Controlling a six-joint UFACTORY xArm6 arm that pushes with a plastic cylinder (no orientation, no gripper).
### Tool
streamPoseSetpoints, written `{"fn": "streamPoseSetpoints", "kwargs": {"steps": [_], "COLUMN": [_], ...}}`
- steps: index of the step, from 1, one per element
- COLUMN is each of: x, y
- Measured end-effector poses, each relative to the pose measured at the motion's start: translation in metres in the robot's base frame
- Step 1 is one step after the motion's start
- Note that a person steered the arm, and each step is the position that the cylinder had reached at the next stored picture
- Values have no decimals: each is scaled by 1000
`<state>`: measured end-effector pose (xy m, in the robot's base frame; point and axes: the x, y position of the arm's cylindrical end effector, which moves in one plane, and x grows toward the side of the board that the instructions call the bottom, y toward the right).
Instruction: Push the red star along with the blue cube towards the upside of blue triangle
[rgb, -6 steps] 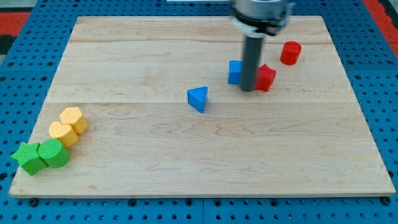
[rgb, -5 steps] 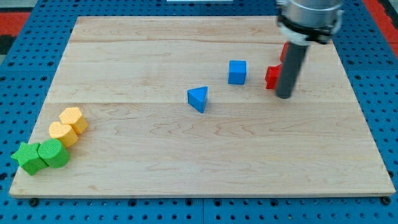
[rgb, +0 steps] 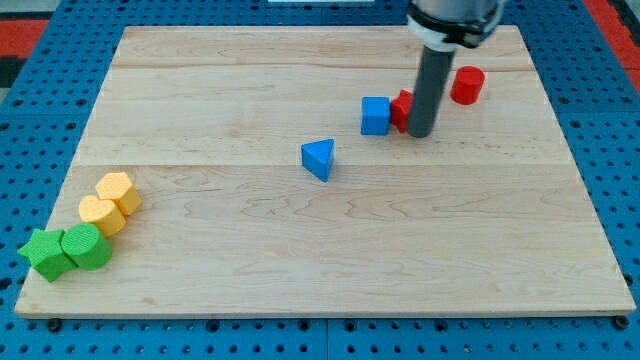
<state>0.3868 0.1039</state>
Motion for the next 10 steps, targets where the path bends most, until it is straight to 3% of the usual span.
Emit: {"fn": "streamPoseSetpoints", "kwargs": {"steps": [2,5,6,7,8,9,10], "x": [-26,-15,-14,11,63,90,87], "y": [38,-84,-61,-47,-49,-74,-125]}}
